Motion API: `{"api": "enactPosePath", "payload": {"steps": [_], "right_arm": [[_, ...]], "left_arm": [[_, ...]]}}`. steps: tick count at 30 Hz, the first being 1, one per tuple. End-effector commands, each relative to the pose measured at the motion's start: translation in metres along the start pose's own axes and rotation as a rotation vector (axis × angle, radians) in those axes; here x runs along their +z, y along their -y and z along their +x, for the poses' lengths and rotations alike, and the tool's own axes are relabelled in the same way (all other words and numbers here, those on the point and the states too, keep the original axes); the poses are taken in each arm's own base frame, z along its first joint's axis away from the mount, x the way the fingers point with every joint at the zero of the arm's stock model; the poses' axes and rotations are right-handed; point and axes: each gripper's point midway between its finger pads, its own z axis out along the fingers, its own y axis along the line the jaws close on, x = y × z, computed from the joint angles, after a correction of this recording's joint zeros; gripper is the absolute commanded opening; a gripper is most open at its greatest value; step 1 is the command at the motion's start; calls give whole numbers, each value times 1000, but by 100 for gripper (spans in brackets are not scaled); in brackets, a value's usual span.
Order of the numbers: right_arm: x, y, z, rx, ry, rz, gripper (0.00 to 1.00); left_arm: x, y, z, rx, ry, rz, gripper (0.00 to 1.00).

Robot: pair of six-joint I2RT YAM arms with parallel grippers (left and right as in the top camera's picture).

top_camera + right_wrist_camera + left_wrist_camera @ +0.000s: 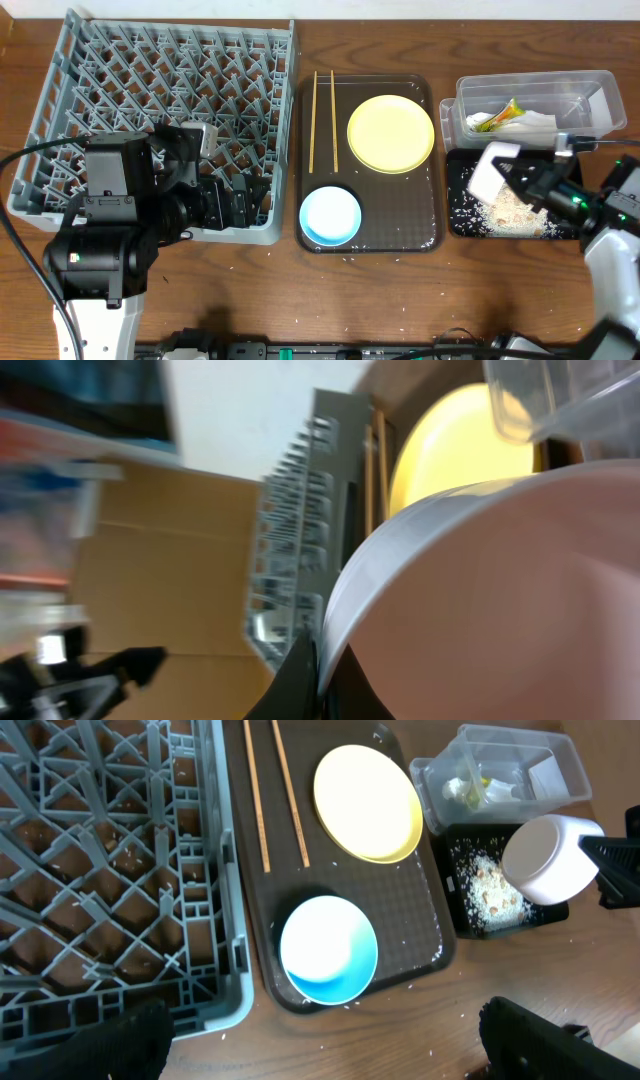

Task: Sort waste into correct bins and load items into the dishwasher
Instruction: 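Tip the pink bowl over the black tray to dump the rice, then return the emptied pink bowl to the brown tray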

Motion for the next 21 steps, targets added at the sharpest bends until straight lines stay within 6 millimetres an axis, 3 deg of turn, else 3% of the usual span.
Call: {"api": "enactPosePath", "payload": {"steps": [1, 5, 11, 14, 17, 21], "right_arm": [[14, -12, 13, -189, 7, 146, 1], [39, -36, 56, -371, -90, 199, 1], [64, -1, 120, -555, -258, 530, 1], [77, 9, 144, -658, -330, 607, 1], [90, 19, 160, -733, -379, 659, 1], [98, 44, 158, -798, -381, 790, 1]], "left_arm": [[-3, 5, -4, 25, 12, 13, 99], [-3, 5, -4, 25, 12, 13, 99], [-3, 5, -4, 25, 12, 13, 99], [-3, 5, -4, 25, 12, 13, 99], [-3, 5, -4, 25, 12, 13, 99], [-3, 5, -4, 25, 12, 13, 99]]}}
